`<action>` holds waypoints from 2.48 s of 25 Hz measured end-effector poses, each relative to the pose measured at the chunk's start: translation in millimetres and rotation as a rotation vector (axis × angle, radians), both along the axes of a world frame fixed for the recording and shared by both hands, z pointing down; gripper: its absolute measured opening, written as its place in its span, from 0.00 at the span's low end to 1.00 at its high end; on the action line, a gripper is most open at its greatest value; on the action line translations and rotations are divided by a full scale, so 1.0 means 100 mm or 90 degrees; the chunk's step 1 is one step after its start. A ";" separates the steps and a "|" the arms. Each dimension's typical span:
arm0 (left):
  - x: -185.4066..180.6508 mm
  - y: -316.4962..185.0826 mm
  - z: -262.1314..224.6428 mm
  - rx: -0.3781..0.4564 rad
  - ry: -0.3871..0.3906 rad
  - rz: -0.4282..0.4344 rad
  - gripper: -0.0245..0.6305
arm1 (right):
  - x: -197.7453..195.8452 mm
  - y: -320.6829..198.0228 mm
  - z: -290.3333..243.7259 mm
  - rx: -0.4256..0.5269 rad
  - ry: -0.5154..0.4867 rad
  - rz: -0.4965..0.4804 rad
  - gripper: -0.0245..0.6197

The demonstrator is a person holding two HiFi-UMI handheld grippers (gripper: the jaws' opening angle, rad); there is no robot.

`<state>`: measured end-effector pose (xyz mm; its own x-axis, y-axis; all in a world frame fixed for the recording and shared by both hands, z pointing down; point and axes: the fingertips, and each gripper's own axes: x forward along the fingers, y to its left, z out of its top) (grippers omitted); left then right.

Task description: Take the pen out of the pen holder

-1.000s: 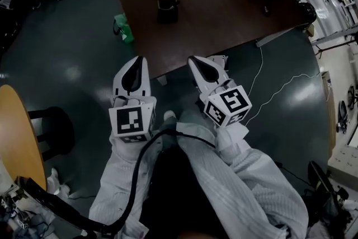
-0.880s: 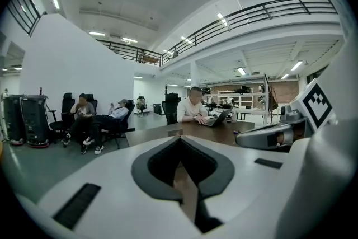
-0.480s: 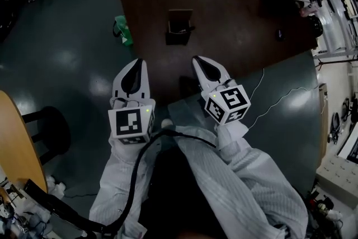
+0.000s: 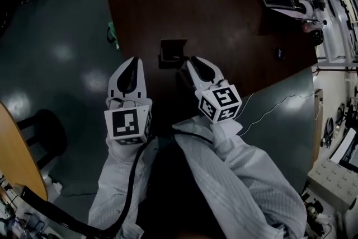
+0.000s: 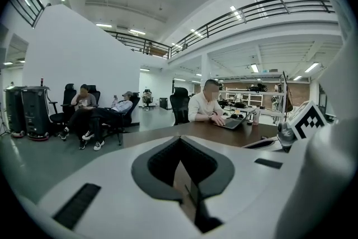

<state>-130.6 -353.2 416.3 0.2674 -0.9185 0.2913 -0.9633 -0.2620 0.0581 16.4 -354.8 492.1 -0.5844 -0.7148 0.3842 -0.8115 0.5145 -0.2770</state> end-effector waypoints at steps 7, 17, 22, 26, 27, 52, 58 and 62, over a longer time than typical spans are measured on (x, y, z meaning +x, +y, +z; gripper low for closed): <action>-0.03 -0.12 0.09 -0.021 -0.009 0.026 0.04 | -0.03 -0.07 0.29 -0.045 0.021 -0.004 0.20; -0.08 -0.13 0.20 -0.036 -0.018 0.048 0.04 | -0.14 -0.15 0.51 -0.048 0.046 0.016 0.21; -0.10 -0.13 0.19 -0.035 -0.020 0.050 0.04 | -0.14 -0.18 0.55 -0.053 0.053 0.020 0.20; -0.09 -0.12 0.17 -0.032 -0.026 0.053 0.04 | -0.12 -0.18 0.52 -0.043 0.052 0.024 0.14; -0.10 -0.12 0.15 -0.030 -0.027 0.052 0.04 | -0.12 -0.18 0.51 -0.041 0.049 0.023 0.14; -0.18 0.05 -0.81 0.085 0.014 0.059 0.04 | -0.39 0.13 -1.47 0.156 -0.083 -0.035 0.14; -0.06 0.10 -0.82 0.086 0.016 0.075 0.04 | -0.35 0.22 -1.54 0.172 -0.072 -0.042 0.13; -0.01 0.13 -0.85 0.086 0.013 0.078 0.04 | -0.34 0.27 -1.55 0.167 -0.084 -0.043 0.13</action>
